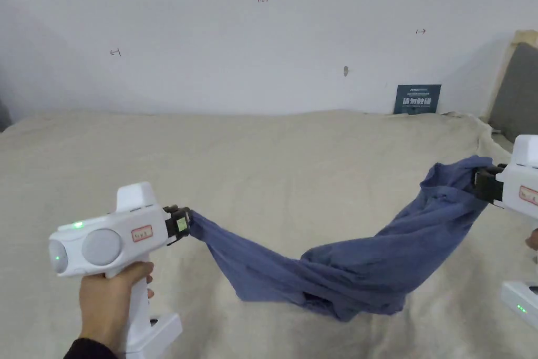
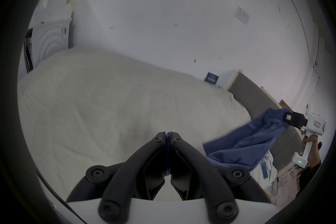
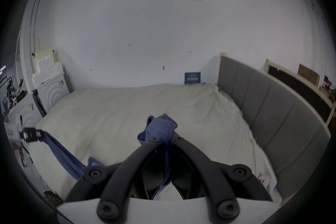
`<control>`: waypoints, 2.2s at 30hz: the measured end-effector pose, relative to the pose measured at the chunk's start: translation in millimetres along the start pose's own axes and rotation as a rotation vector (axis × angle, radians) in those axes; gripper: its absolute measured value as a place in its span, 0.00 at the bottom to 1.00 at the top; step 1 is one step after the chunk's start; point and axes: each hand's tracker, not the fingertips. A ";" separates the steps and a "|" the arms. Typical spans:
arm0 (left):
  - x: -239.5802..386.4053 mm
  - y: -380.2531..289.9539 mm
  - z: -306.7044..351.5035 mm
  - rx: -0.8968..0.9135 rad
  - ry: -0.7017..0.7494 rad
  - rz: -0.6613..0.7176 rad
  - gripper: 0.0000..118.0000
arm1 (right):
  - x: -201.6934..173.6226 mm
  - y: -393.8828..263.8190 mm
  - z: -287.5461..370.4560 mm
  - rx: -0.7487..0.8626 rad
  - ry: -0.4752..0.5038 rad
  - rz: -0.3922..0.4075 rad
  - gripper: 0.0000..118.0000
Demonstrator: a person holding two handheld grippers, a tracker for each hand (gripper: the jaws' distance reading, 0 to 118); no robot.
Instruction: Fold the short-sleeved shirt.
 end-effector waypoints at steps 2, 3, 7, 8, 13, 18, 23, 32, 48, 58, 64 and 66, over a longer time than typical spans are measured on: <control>-1.6 31.2 -2.4 0.035 0.039 -0.031 0.01 | 5.7 19.9 -5.8 0.016 0.006 -0.015 0.02; -2.3 46.5 -3.5 0.052 0.045 -0.040 0.01 | 8.2 30.1 -8.3 0.023 0.011 -0.027 0.02; -0.4 100.5 -8.1 0.097 0.076 -0.048 0.01 | 11.0 66.4 -24.5 0.044 -0.011 -0.013 0.02; 2.6 113.1 -7.9 0.104 0.084 -0.050 0.01 | 12.1 74.8 -27.9 0.051 -0.014 -0.016 0.02; 14.0 172.7 -13.3 0.168 0.130 -0.108 0.01 | 8.8 119.1 -43.5 0.101 -0.048 -0.007 0.02; 20.4 217.7 -19.1 0.233 0.162 -0.122 0.01 | -0.4 154.1 -59.6 0.167 -0.063 -0.027 0.02; 20.0 232.3 -23.7 0.293 0.193 -0.162 0.01 | -13.7 157.2 -78.3 0.202 -0.069 -0.026 0.02; -16.0 168.2 -34.6 0.257 0.184 -0.166 0.01 | -27.5 77.0 -103.1 0.132 -0.028 -0.069 0.02; -83.8 -122.7 18.2 -0.106 0.180 -0.004 0.01 | -42.4 -188.0 -13.8 -0.154 -0.040 -0.074 0.02; -104.4 -179.8 71.9 -0.163 0.223 0.034 0.01 | -47.2 -268.4 45.1 -0.241 -0.073 -0.094 0.02; -110.1 -187.5 99.8 -0.167 0.245 0.023 0.01 | -42.9 -285.0 74.3 -0.248 -0.074 -0.129 0.02; -110.7 -191.8 107.0 -0.171 0.252 0.011 0.01 | -43.8 -288.0 82.6 -0.250 -0.077 -0.125 0.02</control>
